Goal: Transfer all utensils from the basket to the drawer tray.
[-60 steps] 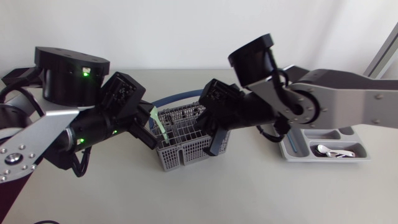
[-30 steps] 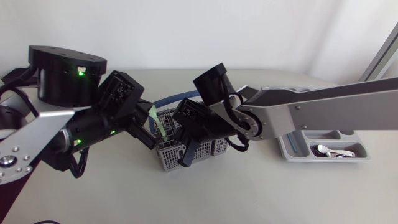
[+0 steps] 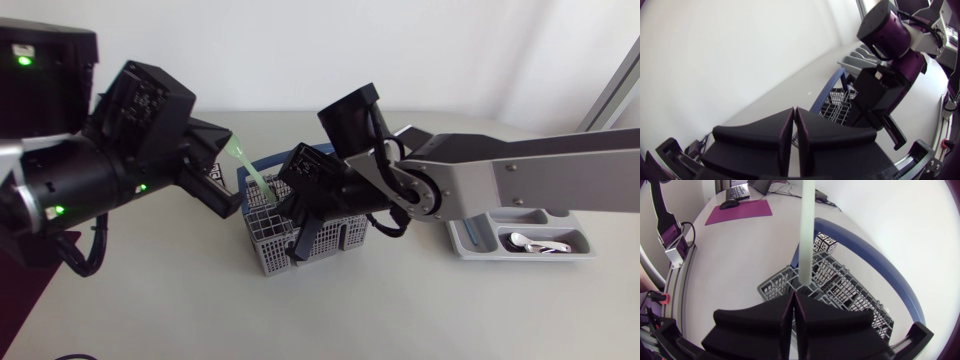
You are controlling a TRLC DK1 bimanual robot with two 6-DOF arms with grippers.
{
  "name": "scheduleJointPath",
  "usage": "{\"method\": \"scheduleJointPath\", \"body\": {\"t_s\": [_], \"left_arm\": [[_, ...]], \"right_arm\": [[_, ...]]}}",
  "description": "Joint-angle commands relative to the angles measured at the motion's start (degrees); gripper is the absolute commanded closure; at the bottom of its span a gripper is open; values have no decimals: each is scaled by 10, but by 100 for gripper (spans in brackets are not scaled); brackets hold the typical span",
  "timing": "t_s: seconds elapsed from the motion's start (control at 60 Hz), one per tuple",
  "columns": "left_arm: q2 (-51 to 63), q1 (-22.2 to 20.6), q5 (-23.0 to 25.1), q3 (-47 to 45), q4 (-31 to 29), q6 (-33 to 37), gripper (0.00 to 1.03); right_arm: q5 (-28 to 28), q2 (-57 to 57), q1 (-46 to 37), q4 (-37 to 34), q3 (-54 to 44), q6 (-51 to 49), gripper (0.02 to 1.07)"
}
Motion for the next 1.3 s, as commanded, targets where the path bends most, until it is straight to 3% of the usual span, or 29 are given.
{"method": "scheduleJointPath", "body": {"t_s": [0.0, 0.15, 0.3, 0.433, 0.517, 1.033, 1.283], "left_arm": [[-14, -4, -5, 21, -2, -1, 96], [-15, -5, -5, 21, 1, -18, 96], [1, -17, 0, 20, 0, -58, 96], [16, -26, 5, 22, 3, -85, 96], [32, -27, 22, 26, 2, -100, 96], [139, 0, 129, 75, -5, -165, 96], [154, 17, 164, 76, 0, -179, 96]], "right_arm": [[1, -6, 3, 2, -29, 12, 101], [7, -53, -2, 2, -62, 7, 100], [23, -127, -20, 2, -112, -13, 82], [38, -176, -37, -4, -137, -23, 57], [50, -202, -38, -5, -148, -25, 50], [52, -195, -40, 14, -114, 17, 47], [22, -171, -41, 17, -95, 41, 47]]}}
